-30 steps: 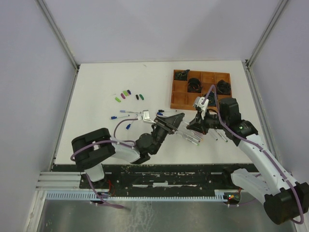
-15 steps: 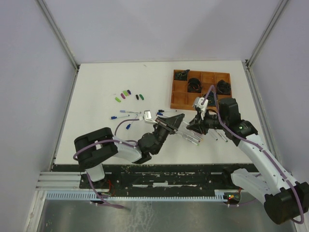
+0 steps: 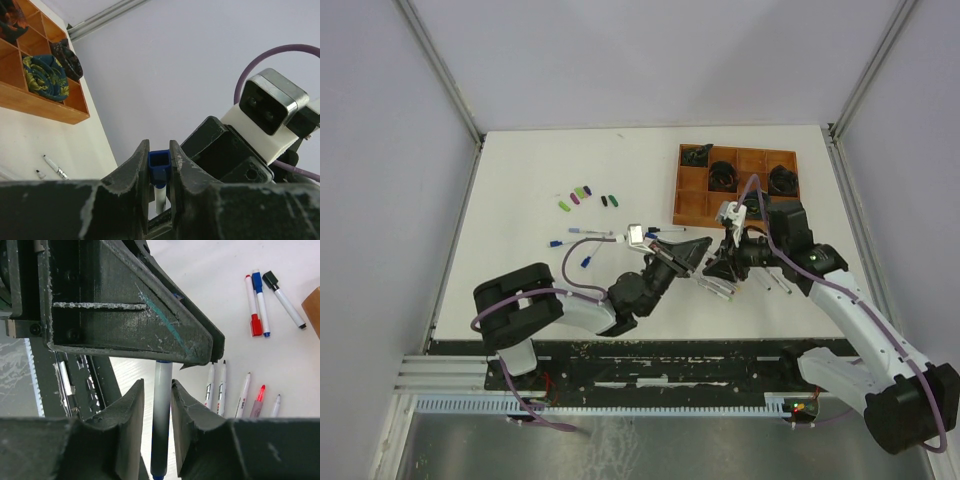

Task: Open the pen caps
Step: Open the pen cap from the pen.

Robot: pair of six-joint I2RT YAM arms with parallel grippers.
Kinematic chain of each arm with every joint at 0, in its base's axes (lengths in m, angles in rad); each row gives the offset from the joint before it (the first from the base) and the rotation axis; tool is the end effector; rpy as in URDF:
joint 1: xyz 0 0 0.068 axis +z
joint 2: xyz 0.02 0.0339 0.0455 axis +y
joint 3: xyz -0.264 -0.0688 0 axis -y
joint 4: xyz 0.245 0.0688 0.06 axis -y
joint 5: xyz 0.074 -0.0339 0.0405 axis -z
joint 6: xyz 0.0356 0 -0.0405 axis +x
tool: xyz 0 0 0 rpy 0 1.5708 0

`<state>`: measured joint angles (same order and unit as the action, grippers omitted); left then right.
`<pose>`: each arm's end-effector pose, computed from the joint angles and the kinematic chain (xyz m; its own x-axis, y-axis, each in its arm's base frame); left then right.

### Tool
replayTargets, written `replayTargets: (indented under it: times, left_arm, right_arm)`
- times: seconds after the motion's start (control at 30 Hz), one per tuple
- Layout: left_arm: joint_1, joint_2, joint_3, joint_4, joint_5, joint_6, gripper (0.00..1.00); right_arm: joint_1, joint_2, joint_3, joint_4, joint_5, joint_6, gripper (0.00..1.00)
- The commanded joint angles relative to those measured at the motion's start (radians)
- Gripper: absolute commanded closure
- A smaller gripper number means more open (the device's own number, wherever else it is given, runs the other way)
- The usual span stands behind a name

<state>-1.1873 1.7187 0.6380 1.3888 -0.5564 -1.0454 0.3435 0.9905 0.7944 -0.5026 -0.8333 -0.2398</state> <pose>0.1396 -0.2957 0.2183 -0.4615 -0.8197 -0.3394 0.3987 0.1501 -0.9047 0.1816 0.0929 0.2824 -0.4078 -0.3155 -0.8568 -0.8822 0.3782 0.2806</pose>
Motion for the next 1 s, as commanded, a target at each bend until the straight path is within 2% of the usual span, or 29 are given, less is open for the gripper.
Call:
replayTargets:
  times: [0.0, 0.23, 0.3, 0.33, 0.4, 0.43, 0.53, 0.67, 0.87, 0.97]
  left_arm:
    - [-0.008, -0.033, 0.032, 0.004, 0.025, 0.076, 0.97]
    - [0.003, -0.039, 0.033, -0.047, 0.033, 0.079, 0.97]
    - [0.011, -0.038, 0.030, -0.047, 0.045, 0.071, 0.97]
    - [0.014, -0.037, 0.029, -0.044, 0.047, 0.067, 0.97]
    - [0.025, -0.038, 0.030, -0.032, 0.061, 0.065, 0.97]
    - [0.032, -0.042, 0.031, -0.033, 0.069, 0.063, 0.97]
    - [0.084, -0.074, 0.021, -0.035, 0.068, 0.044, 0.97]
    - [0.230, -0.181, 0.015, -0.111, 0.045, 0.033, 0.97]
    - [0.379, -0.295, 0.046, -0.228, -0.083, -0.076, 0.97]
    - [0.398, -0.328, 0.052, -0.277, -0.151, -0.137, 0.97]
  right_arm:
    - [-0.005, -0.005, 0.042, 0.000, -0.001, 0.005, 0.67]
    - [-0.005, -0.025, 0.052, 0.003, -0.018, 0.014, 0.63]
    - [-0.005, -0.024, 0.051, 0.002, -0.017, 0.013, 0.65]
    - [-0.005, -0.020, 0.051, 0.000, -0.017, 0.011, 0.72]
    - [-0.004, -0.007, 0.057, -0.013, -0.025, -0.002, 0.96]
    - [-0.005, -0.001, 0.065, -0.032, -0.032, -0.017, 0.98]
    - [-0.005, 0.002, 0.081, -0.069, -0.036, -0.047, 0.98]
    - [-0.004, 0.033, 0.084, -0.084, -0.025, -0.044, 0.98]
    - [0.018, 0.083, 0.099, -0.117, -0.020, -0.073, 0.98]
    - [0.018, 0.074, 0.095, -0.107, -0.025, -0.065, 0.98]
